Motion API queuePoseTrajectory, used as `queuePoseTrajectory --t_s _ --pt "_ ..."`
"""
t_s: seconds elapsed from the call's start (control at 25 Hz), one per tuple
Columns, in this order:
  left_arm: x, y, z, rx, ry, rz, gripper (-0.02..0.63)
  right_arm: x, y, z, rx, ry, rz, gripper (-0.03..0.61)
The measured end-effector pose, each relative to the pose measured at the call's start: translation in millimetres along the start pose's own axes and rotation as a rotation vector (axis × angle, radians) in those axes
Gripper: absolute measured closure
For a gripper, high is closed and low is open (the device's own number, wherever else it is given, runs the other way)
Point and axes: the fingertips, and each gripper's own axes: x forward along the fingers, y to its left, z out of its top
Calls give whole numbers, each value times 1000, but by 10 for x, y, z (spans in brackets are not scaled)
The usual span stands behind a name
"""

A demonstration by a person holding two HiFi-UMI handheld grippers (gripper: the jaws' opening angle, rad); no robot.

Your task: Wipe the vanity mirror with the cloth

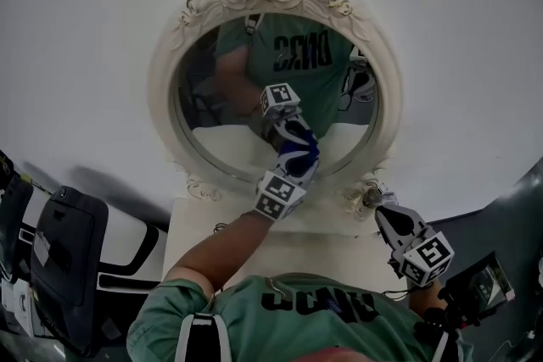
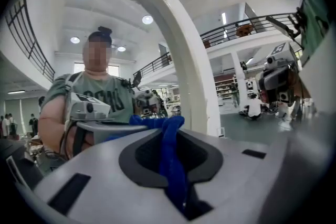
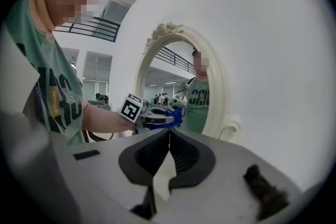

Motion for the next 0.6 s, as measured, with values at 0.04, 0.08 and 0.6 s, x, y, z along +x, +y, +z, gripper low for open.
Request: queuePoseTrajectory --t_s 0.04,0.08,0.6 --pt "140 -139 63 14 -1 -33 554 -35 -35 -24 8 -4 -9 566" --pt "276 -273 111 29 -1 -63 555 -66 -71 -54 16 -7 -18 566" --pt "788 -857 305 54 -13 -224 555 -199 -244 -233 67 -32 -47 566"
